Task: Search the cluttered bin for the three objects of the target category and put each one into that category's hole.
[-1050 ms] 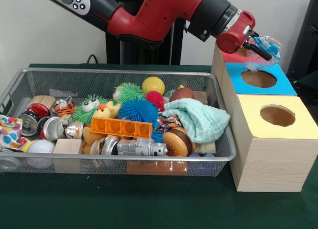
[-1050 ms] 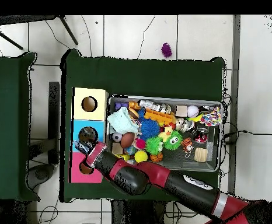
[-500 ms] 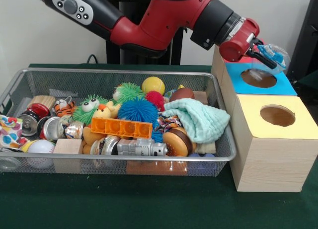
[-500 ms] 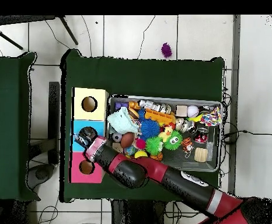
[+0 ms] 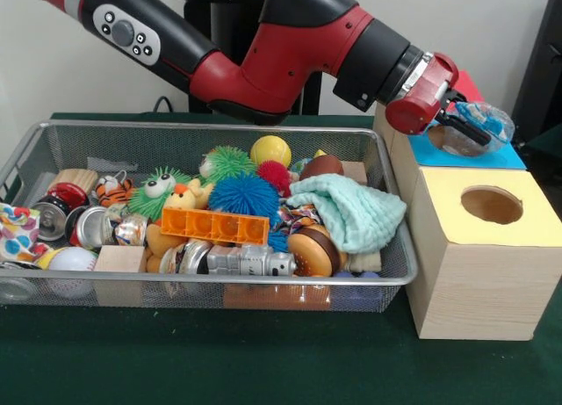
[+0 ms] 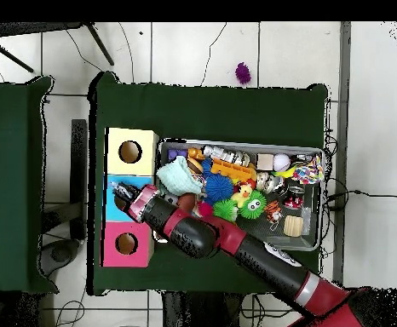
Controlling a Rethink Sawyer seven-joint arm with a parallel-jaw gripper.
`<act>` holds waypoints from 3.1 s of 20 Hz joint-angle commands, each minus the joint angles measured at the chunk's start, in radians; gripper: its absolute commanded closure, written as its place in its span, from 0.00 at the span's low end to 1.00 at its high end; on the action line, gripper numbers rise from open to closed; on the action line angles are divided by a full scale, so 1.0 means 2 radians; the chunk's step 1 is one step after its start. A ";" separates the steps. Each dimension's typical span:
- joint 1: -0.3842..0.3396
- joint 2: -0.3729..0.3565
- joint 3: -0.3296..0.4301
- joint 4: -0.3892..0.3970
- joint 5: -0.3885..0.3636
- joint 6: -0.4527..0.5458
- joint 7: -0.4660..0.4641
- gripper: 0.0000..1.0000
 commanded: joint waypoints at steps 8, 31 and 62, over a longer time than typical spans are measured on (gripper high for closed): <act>0.007 -0.008 -0.029 -0.117 0.003 0.074 0.032 1.00; 0.018 -0.042 -0.058 -0.122 0.040 0.182 0.030 0.00; 0.156 -0.407 -0.233 -0.067 0.173 0.172 0.198 0.00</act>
